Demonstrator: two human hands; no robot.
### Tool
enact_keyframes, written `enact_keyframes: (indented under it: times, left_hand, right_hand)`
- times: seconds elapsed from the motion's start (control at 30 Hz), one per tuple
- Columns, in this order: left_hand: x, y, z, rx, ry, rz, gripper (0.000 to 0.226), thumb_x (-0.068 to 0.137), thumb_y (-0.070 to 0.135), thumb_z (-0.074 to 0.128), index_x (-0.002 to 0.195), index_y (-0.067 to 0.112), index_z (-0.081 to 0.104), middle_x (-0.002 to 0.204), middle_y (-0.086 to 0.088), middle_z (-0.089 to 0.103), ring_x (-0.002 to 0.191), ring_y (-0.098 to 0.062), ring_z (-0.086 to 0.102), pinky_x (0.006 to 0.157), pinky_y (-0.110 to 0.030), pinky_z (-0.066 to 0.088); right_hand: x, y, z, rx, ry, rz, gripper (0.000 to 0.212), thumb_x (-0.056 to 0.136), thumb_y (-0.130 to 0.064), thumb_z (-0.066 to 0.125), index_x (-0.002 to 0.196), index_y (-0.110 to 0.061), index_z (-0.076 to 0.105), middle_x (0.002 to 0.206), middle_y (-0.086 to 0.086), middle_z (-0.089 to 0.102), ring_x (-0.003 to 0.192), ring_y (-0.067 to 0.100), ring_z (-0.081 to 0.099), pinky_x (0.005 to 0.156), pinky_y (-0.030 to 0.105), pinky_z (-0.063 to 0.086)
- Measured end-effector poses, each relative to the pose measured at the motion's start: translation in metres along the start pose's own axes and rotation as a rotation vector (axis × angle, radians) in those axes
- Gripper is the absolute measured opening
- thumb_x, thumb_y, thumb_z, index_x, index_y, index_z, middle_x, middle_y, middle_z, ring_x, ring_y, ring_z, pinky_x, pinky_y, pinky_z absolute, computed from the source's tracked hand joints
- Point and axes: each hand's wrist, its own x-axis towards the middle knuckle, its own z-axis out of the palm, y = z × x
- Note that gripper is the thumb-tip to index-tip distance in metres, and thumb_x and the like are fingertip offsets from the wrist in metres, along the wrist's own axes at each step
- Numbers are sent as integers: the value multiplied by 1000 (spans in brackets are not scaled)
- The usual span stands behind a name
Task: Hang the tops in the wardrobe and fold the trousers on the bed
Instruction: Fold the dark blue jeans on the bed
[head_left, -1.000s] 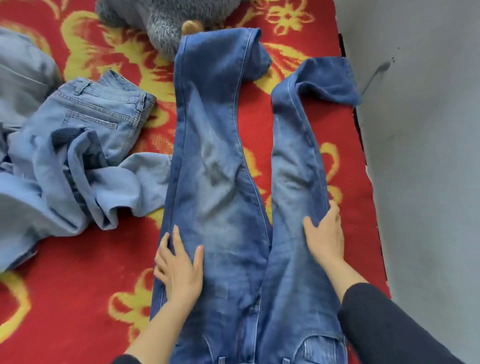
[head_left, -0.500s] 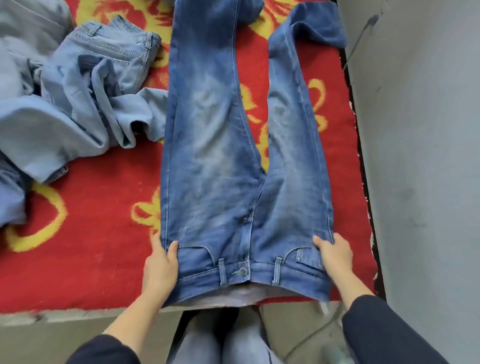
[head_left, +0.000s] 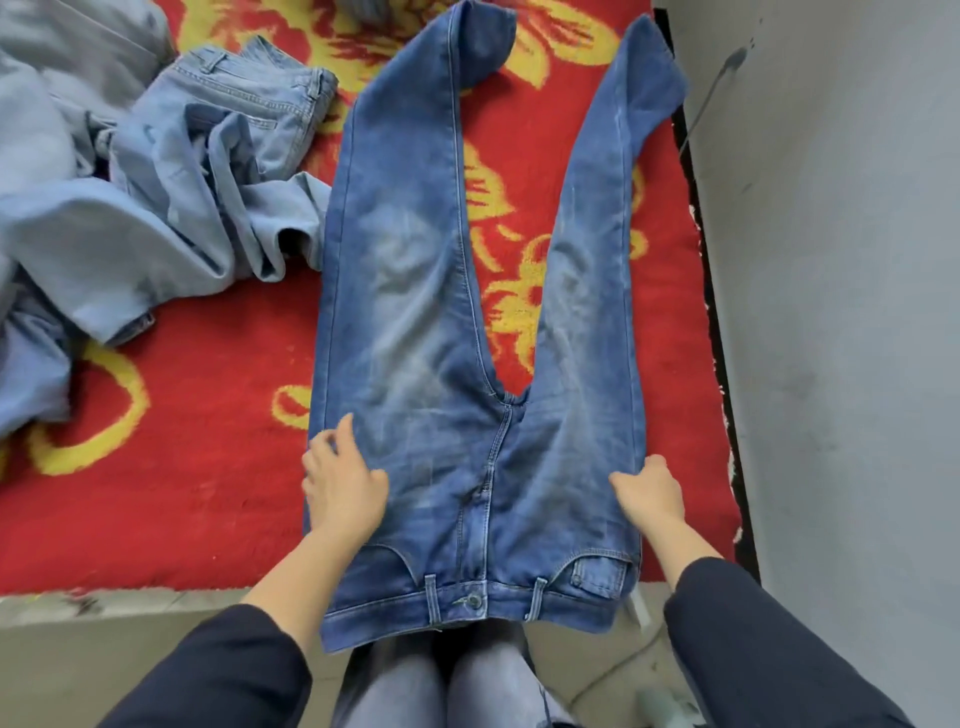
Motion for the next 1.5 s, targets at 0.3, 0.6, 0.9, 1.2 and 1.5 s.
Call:
enact_keyframes:
  times: [0.3, 0.6, 0.9, 1.2, 1.5]
  left_hand:
    - [-83, 84, 67, -234, -696, 408, 24, 78, 43, 60, 96, 26, 62, 89, 9, 63, 88, -14, 58, 81, -30, 48]
    - [-115, 120, 88, -401, -705, 86, 17, 83, 27, 55, 75, 14, 47, 84, -11, 55, 85, -30, 53, 71, -36, 43]
    - [-71, 26, -4, -724, -797, -12, 18, 41, 4, 43, 46, 18, 33, 49, -1, 32, 46, -15, 28, 47, -23, 18]
    - [-45, -118, -9, -669, -367, -411, 26, 83, -5, 46, 99, 8, 60, 82, -10, 66, 68, -20, 54, 55, -22, 40]
    - [-24, -123, 10, -436, -173, -447, 28, 85, 15, 55, 112, 19, 49, 108, -8, 58, 95, -28, 57, 82, -38, 46]
  right_hand:
    - [4, -14, -25, 314, -264, -7, 6, 76, -8, 61, 75, -9, 55, 55, 4, 50, 43, 18, 50, 60, 38, 57]
    - [-16, -60, -26, 374, -688, -28, 8, 88, -13, 56, 90, -6, 58, 83, 20, 60, 61, 31, 63, 57, 37, 59]
    - [-36, -180, 11, 416, 27, -492, 20, 70, -13, 64, 76, 1, 52, 70, 6, 52, 66, 19, 47, 62, 37, 42]
    - [-98, -229, 108, -252, -575, -849, 48, 90, -22, 62, 137, -18, 53, 127, 6, 59, 111, 18, 59, 88, 28, 48]
    - [-78, -221, 111, -172, -323, -784, 31, 85, -11, 55, 113, -16, 66, 108, 5, 68, 96, 19, 63, 83, 25, 45]
